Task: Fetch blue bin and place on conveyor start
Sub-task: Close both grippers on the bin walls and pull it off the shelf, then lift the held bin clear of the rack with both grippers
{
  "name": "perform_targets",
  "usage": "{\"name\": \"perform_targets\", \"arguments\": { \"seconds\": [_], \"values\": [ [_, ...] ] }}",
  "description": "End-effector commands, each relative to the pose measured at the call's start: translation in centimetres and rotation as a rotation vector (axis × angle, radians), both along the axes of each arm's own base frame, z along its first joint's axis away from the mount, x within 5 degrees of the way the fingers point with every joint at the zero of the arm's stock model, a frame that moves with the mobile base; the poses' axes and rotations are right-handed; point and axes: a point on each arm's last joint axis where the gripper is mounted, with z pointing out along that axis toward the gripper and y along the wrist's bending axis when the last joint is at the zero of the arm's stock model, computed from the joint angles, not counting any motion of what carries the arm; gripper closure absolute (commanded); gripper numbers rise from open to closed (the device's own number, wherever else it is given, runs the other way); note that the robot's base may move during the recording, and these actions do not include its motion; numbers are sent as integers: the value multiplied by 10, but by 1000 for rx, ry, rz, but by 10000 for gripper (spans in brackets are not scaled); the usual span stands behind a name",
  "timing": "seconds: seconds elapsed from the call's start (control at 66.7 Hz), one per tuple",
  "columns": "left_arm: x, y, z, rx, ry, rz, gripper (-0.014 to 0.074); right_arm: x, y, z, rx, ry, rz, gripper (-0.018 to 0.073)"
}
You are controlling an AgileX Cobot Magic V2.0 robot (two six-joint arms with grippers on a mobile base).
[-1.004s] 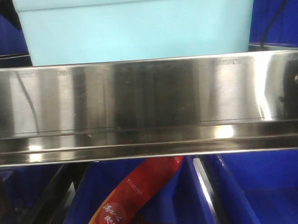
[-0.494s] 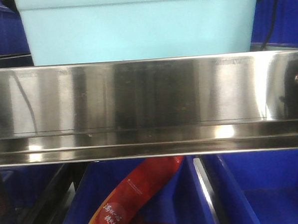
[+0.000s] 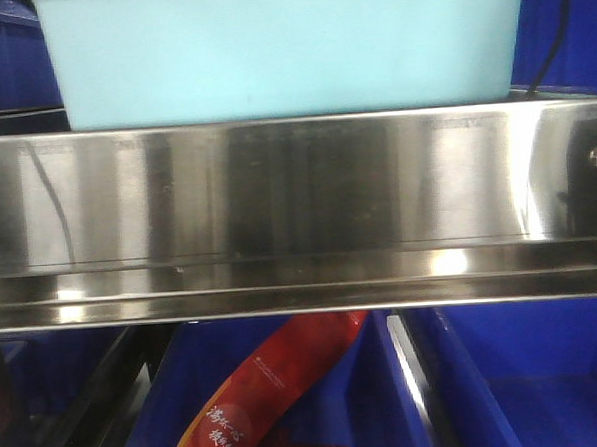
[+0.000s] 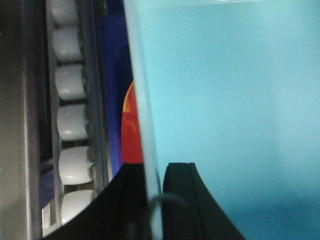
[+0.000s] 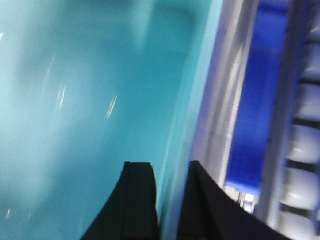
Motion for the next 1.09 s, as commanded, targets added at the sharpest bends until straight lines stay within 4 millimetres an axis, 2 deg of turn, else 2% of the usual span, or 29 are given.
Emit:
{"name": "perform_targets", "arguments": {
  "seconds": [0.0,0.18,0.345,0.494,1.079],
  "values": [
    [-14,2,40,-37,-123,-11,708,-17,-3,31,0,-96,19,711],
    [-40,6,86,-79,-254,-21,708,-41,-7,66,21,-212,15,711],
    [-63,11,110,-99,-320,-29,708,-61,-11,91,39,-300,13,711],
    [-69,13,116,-105,-337,-29,708,-69,-12,100,51,-329,14,711],
    [-69,13,115,-103,-335,-28,708,-69,-12,105,62,-375,9,711]
  ]
}}
